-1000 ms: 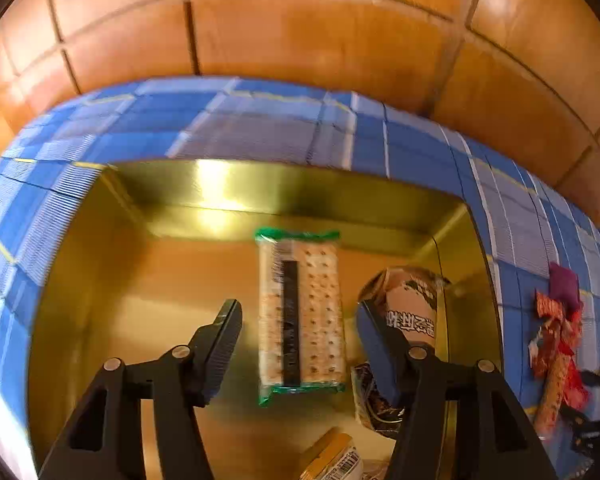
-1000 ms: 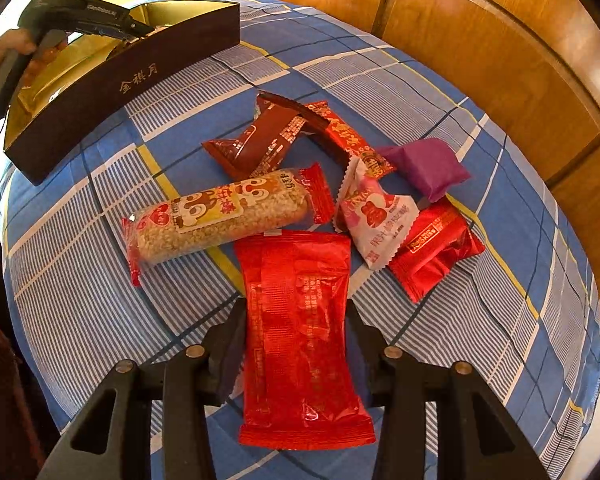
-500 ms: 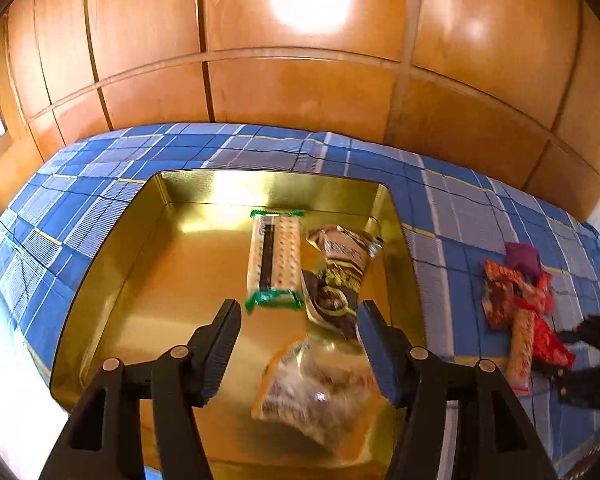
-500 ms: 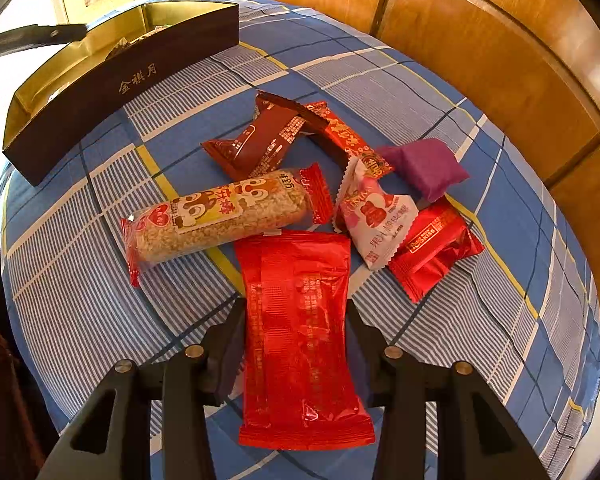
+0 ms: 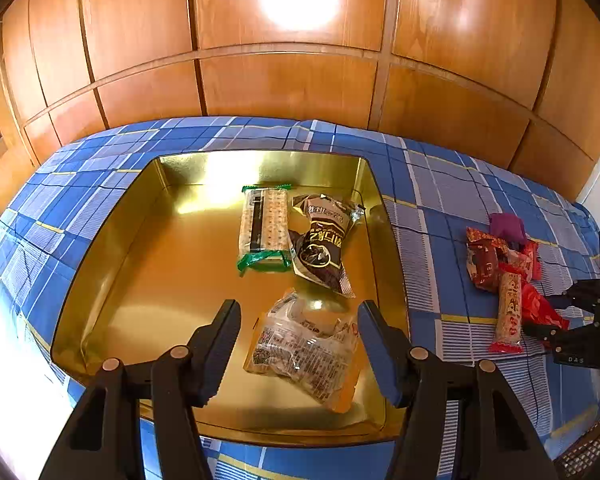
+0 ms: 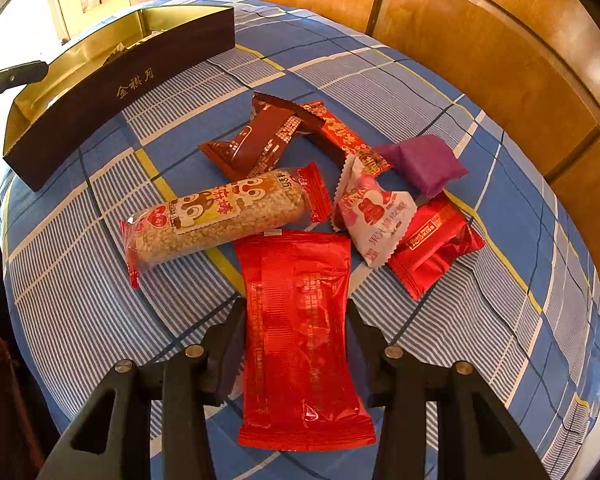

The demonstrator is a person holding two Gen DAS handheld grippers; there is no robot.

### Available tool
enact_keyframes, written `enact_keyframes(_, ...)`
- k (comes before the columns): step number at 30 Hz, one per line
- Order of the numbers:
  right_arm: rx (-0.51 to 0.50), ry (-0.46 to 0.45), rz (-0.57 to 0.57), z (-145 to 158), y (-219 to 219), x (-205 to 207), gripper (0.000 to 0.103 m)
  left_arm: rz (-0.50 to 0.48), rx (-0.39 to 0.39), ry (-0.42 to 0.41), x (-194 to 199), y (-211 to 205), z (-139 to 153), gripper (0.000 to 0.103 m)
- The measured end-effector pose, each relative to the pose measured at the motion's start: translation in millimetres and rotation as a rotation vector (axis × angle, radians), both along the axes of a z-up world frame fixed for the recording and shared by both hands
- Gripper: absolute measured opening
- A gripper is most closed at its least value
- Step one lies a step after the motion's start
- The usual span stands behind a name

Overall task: Organize snacks
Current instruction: 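Grasp the long red packet with the right gripper and lift it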

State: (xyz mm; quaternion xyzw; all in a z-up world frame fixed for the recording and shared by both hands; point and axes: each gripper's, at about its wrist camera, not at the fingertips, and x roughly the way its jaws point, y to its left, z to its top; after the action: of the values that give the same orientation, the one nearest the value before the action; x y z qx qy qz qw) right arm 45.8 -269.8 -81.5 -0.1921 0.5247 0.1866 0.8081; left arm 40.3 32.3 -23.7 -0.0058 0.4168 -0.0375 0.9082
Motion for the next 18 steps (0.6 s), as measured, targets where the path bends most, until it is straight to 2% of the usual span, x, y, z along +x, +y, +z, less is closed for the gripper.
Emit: enact_keyframes(18, 0.015, -0.006, -0.044, -2.3, 2.0, -1.9, 0.046, 0.004, -0.035, 0.024, -7.1, 12.0, -6.0, 0.062)
